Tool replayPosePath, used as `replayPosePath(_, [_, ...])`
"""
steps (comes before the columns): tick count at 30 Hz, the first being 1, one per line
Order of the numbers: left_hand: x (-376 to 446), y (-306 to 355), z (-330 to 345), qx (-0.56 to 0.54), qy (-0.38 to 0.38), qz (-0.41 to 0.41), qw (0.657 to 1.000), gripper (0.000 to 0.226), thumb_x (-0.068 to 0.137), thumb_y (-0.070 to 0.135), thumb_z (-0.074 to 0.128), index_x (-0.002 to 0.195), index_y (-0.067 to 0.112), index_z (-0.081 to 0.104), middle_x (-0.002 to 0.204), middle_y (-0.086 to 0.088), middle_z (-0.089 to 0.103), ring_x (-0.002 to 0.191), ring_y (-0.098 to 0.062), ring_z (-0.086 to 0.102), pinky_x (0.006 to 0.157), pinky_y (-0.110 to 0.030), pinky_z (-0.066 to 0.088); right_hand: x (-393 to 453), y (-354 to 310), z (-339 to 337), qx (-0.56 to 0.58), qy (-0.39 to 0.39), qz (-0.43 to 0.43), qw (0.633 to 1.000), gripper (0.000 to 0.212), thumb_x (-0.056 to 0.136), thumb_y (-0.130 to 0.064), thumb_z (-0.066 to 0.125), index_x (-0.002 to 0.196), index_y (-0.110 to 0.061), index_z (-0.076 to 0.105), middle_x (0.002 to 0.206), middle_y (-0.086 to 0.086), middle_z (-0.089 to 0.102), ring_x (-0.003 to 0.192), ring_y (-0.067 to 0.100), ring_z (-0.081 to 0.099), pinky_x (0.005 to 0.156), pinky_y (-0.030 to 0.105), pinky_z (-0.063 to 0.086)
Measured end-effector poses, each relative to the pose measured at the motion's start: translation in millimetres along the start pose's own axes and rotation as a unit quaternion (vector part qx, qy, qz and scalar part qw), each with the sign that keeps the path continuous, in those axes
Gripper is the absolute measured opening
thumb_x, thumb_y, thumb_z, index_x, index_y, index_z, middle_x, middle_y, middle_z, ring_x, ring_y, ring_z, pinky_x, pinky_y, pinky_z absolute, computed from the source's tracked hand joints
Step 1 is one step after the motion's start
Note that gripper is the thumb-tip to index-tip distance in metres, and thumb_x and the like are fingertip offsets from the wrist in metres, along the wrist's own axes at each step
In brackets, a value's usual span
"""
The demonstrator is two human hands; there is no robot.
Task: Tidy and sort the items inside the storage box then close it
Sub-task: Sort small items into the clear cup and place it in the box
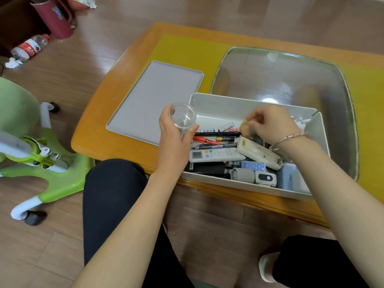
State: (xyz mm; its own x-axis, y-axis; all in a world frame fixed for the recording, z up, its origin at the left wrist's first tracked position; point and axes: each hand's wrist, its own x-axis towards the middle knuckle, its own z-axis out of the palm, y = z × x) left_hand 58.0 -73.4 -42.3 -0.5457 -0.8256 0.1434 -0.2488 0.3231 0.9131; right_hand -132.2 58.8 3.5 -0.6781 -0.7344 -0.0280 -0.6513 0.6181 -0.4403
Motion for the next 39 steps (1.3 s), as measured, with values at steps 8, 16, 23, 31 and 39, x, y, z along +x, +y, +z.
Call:
replayPosePath(8, [0, 3, -2, 0.035, -0.02, 0.033, 0.999, 0.073, 0.086, 0.024, 0.07, 0.144, 0.021, 0.026, 0.145, 0.003, 0.035, 0.128, -0.018, 0.043, 0.105, -0.039, 0.043, 26, -23, 24, -0.168, -0.124, 0.012, 0.978, 0.017, 0.08, -0.029, 0.072, 0.09, -0.015, 0.075, 0.089, 0.006, 0.07, 0.084, 0.024, 0.063, 0.076, 0.032, 0.053])
replayPosePath(16, [-2, 10, -4, 0.276, 0.029, 0.145, 0.95, 0.075, 0.073, 0.064, 0.065, 0.132, 0.021, 0.049, 0.127, 0.001, 0.054, 0.114, -0.021, 0.044, 0.088, -0.028, 0.031, 18, -18, 24, -0.114, -0.026, -0.028, 0.993, 0.017, 0.088, -0.012, 0.054, 0.085, -0.01, 0.071, 0.086, 0.01, 0.069, 0.083, 0.028, 0.062, 0.074, 0.037, 0.054])
replayPosePath(23, [-6, 26, 8, 0.283, -0.018, 0.195, 0.939, 0.07, 0.073, 0.048, 0.078, 0.131, 0.02, 0.05, 0.121, -0.001, 0.055, 0.106, -0.021, 0.044, 0.084, -0.026, 0.029, -2, -4, 4, -0.016, 0.084, -0.073, 0.994, 0.006, 0.084, -0.024, 0.066, 0.079, -0.02, 0.068, 0.083, -0.001, 0.06, 0.079, 0.021, 0.056, 0.075, 0.033, 0.048])
replayPosePath(31, [4, 39, 42, 0.04, -0.254, 0.079, 0.963, 0.068, 0.079, 0.023, 0.078, 0.132, 0.028, 0.036, 0.135, 0.006, 0.044, 0.119, -0.009, 0.043, 0.09, -0.014, 0.032, -24, 6, -9, 0.151, 0.106, -0.025, 0.982, 0.009, 0.082, -0.014, 0.07, 0.074, -0.017, 0.065, 0.078, 0.004, 0.069, 0.067, 0.015, 0.061, 0.063, 0.02, 0.044])
replayPosePath(39, [9, 27, 43, -0.017, -0.31, 0.02, 0.95, 0.064, 0.078, 0.024, 0.079, 0.121, 0.04, 0.035, 0.111, 0.004, 0.06, 0.089, -0.01, 0.066, 0.086, -0.027, 0.052, -35, 11, -9, 0.191, 0.166, -0.039, 0.967, 0.007, 0.081, -0.01, 0.069, 0.075, -0.012, 0.066, 0.088, -0.003, 0.063, 0.073, 0.009, 0.057, 0.072, 0.019, 0.046])
